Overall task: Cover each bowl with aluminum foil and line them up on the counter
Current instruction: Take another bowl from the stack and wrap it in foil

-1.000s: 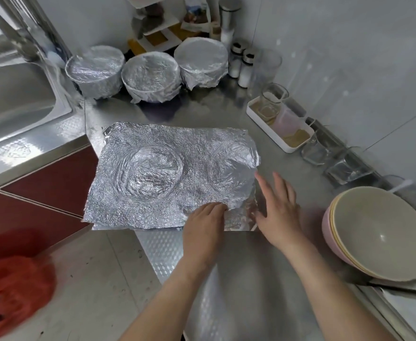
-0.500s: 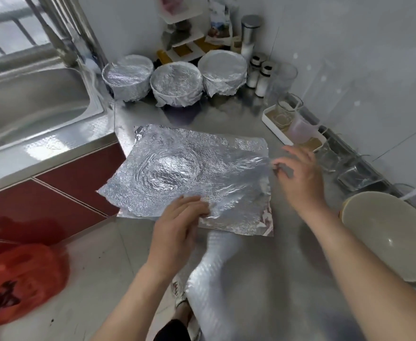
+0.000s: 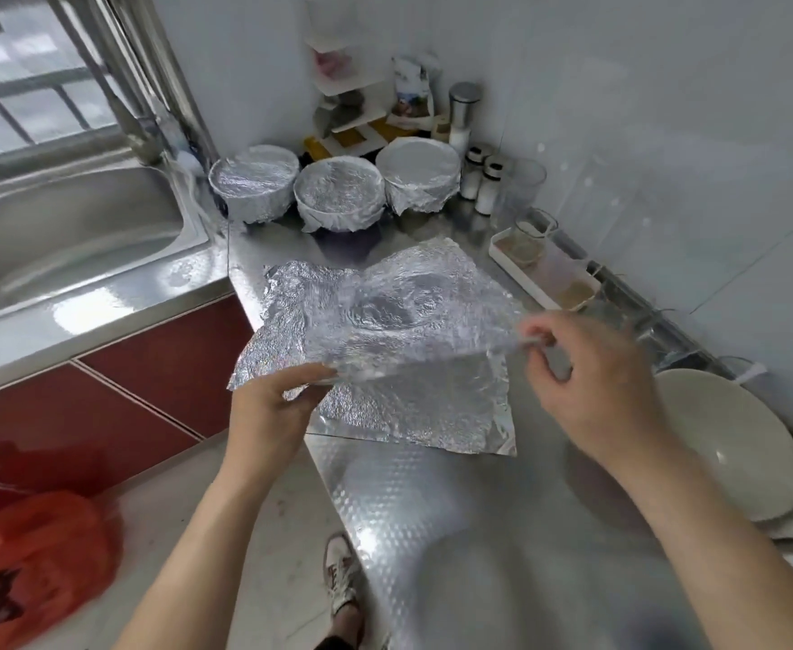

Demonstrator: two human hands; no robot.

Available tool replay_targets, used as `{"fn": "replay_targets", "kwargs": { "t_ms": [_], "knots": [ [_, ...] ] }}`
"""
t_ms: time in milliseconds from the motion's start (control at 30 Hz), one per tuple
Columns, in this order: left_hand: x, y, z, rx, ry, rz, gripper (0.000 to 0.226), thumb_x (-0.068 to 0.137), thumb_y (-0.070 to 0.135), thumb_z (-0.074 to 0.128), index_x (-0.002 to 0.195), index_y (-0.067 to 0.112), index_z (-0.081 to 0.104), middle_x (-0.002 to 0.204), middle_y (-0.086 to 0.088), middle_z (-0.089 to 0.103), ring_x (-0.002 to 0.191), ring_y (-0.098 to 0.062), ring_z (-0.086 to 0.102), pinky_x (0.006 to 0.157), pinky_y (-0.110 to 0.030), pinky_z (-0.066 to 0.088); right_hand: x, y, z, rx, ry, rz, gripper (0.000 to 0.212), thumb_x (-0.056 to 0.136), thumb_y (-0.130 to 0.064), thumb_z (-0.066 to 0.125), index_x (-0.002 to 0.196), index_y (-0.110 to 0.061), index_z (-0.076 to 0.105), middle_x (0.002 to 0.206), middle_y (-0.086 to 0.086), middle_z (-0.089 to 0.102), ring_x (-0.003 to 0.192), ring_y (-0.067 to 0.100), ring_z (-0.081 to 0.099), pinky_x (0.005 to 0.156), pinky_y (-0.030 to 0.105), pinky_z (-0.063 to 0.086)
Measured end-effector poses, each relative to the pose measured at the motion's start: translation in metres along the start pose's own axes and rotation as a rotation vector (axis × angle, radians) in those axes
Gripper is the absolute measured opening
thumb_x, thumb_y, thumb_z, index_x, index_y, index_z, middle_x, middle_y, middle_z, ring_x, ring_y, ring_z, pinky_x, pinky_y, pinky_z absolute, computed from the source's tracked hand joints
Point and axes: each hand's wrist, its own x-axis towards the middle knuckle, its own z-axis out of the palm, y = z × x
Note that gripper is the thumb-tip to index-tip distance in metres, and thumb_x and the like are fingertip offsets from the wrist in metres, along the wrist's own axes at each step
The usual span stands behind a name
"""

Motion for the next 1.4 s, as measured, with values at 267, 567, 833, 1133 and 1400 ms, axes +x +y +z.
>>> {"fn": "replay_targets", "kwargs": {
  "t_ms": [267,567,833,1133,1400],
  "knots": [
    [-0.019,-0.058,0.008,-0.007,-0.166,-0.185,0.038,0.079,-0.007,0.071,0.078,0.031,0.074,0.087,0.011,0.072,0.083,0.011,0.063,0.087,-0.015,0.048,-0.062,0.046,0.046,-0.045,-0.356,-0.028,0.041,0.065,0.003,0.068,0.1,-0.02,0.07,0.106,-0.007,0.068,0.09,0.023,0.051,0.077,0.033,0.051],
    [-0.025,-0.102,-0.001,0.058,-0.269,-0.199,0.047,0.08,-0.005,0.073,0.074,0.042,0.074,0.087,0.025,0.072,0.09,0.002,0.066,0.088,-0.028,0.052,-0.069,0.079,0.075,0.103,-0.683,-0.037,0.042,0.078,-0.017,0.07,0.118,-0.029,0.066,0.128,-0.012,0.061,0.124,0.018,0.05,0.093,0.042,0.051],
    [-0.018,-0.124,0.012,0.535,-0.375,-0.085,0.056,0.074,-0.003,0.072,0.111,0.039,0.071,0.095,0.006,0.057,0.096,-0.025,0.047,0.066,-0.031,0.028,-0.066,0.075,0.093,0.133,-0.744,0.131,0.035,0.077,-0.034,0.055,0.107,-0.025,0.07,0.119,-0.002,0.067,0.112,0.015,0.062,0.093,0.026,0.046],
    [-0.004,-0.129,0.014,0.213,-0.241,-0.409,0.039,0.075,0.029,0.083,0.05,0.051,0.064,0.074,0.006,0.058,0.084,-0.026,0.059,0.079,-0.043,0.048,-0.059,0.08,0.107,0.213,-0.749,0.45,0.045,0.065,-0.024,0.088,0.103,-0.038,0.068,0.097,-0.004,0.068,0.09,0.008,0.065,0.08,0.014,0.044],
    [-0.006,-0.118,0.025,-0.263,-0.146,-0.719,0.008,0.077,0.009,0.08,0.075,0.016,0.075,0.072,0.009,0.074,0.075,-0.005,0.067,0.069,-0.013,0.048,-0.055,0.07,0.131,0.238,-0.553,0.749,0.026,0.091,-0.018,0.063,0.067,-0.01,0.058,0.055,0.002,0.056,0.052,0.013,0.059,0.042,0.017,0.037]
  ]
}}
